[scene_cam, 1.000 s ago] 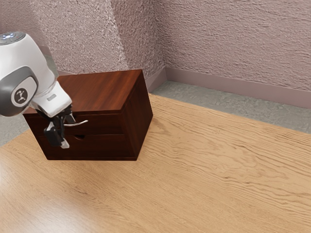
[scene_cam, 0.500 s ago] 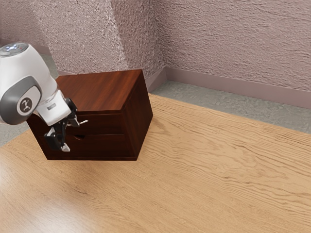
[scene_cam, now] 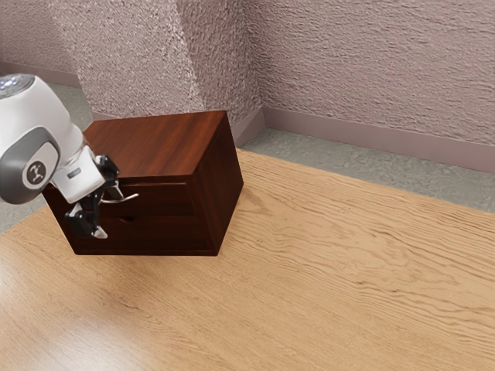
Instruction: Pull the drawer handle with one arm to open the drawer
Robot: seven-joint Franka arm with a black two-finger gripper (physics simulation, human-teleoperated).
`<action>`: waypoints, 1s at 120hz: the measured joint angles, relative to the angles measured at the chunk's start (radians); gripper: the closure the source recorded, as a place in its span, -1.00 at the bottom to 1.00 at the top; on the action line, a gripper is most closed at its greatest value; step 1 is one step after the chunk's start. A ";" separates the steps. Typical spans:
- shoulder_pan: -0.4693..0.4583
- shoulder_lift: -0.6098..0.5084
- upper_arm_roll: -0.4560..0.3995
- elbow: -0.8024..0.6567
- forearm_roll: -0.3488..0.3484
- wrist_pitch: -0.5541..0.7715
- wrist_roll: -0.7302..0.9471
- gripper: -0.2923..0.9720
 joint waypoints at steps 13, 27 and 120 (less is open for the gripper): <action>0.000 0.000 0.005 -0.006 -0.001 0.010 0.011 -0.54; 0.000 -0.004 0.019 -0.016 -0.002 0.014 0.022 -0.54; 0.004 -0.102 0.028 -0.090 -0.103 -0.060 0.075 -0.37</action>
